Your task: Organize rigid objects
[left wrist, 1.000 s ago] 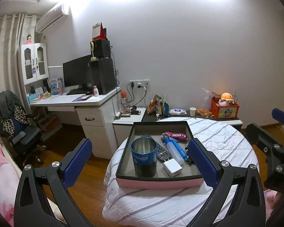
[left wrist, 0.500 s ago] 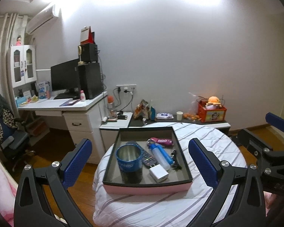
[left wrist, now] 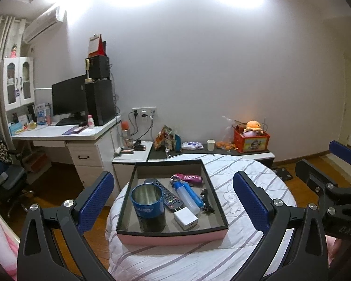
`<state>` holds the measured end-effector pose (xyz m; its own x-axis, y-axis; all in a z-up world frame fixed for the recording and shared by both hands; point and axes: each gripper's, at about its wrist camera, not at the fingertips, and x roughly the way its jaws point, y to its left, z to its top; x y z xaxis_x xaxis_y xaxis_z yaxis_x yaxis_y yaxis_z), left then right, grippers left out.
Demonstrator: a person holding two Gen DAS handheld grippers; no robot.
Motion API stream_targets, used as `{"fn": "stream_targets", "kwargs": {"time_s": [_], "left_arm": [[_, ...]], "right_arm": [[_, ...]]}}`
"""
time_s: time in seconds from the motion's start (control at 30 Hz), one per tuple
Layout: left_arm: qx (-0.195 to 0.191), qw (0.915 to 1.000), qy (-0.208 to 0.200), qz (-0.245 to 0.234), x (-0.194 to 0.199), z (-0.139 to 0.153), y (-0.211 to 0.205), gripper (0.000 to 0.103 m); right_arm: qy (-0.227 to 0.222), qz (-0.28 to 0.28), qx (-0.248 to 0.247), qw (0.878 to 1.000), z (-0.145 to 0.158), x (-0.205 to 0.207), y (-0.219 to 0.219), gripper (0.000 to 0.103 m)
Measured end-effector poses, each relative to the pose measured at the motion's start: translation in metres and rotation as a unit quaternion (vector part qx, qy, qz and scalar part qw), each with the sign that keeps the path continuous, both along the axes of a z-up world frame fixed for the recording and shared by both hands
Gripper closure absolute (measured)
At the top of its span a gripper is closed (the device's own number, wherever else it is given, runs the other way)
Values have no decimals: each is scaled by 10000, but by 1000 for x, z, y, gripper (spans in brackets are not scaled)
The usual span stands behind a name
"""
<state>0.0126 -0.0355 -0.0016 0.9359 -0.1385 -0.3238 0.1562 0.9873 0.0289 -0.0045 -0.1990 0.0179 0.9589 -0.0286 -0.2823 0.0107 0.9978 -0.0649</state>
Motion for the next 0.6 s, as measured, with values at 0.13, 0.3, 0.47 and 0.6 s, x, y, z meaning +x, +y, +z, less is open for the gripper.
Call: {"fn": "stream_targets", "kwargs": {"time_s": [0.13,0.3,0.47,0.6], "left_arm": [[-29,9999,-8,-121,1,1,-1,0],[-52,9997,-9,-250,2,1,-1,0],[-88,9995,8,-306,4,5,0,0],[-93,9996,20,-281,6,12,3,0]], "right_arm": [[-9,-99,-15,9999,1,-1,-1,0],[-5,-189,-54,9998,2,-3,0,0],[45,-230,-127,9996,3,-1,7,0],[87,-181,-174,9996,8,3,11,0]]}}
